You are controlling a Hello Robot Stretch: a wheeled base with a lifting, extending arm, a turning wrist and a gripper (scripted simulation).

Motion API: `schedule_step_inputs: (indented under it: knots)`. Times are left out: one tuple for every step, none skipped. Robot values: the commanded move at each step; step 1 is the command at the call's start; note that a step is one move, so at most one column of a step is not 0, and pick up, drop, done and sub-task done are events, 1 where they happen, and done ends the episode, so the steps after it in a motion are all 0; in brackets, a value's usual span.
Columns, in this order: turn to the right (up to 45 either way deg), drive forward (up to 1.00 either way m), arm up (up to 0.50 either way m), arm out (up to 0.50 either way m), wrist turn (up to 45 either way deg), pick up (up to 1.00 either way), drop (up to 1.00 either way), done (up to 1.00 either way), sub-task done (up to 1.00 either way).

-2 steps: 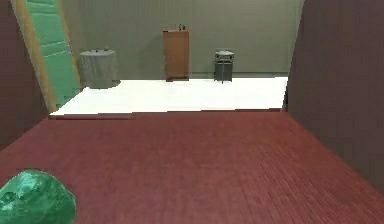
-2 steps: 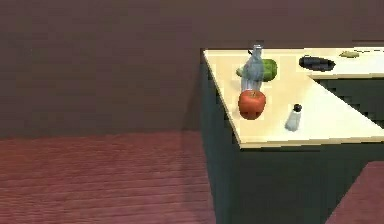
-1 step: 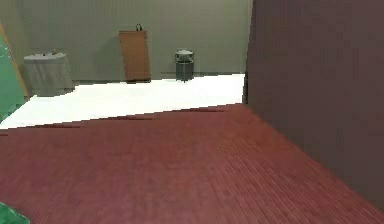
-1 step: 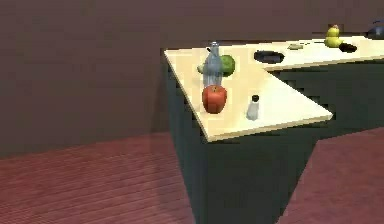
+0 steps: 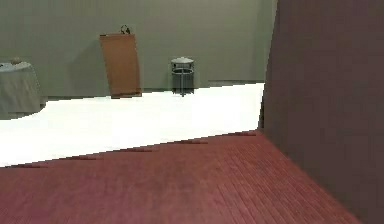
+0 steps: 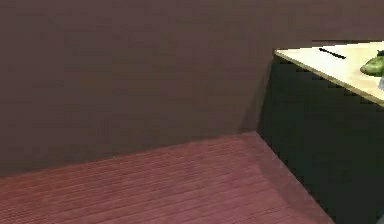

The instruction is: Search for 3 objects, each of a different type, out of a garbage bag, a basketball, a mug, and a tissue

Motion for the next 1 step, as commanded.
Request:
schedule_step_inputs:
  knots:
    - [3.0, 0.0, 0.0, 0.0, 0.0, 0.0, 0.0, 0.0, 0.0]
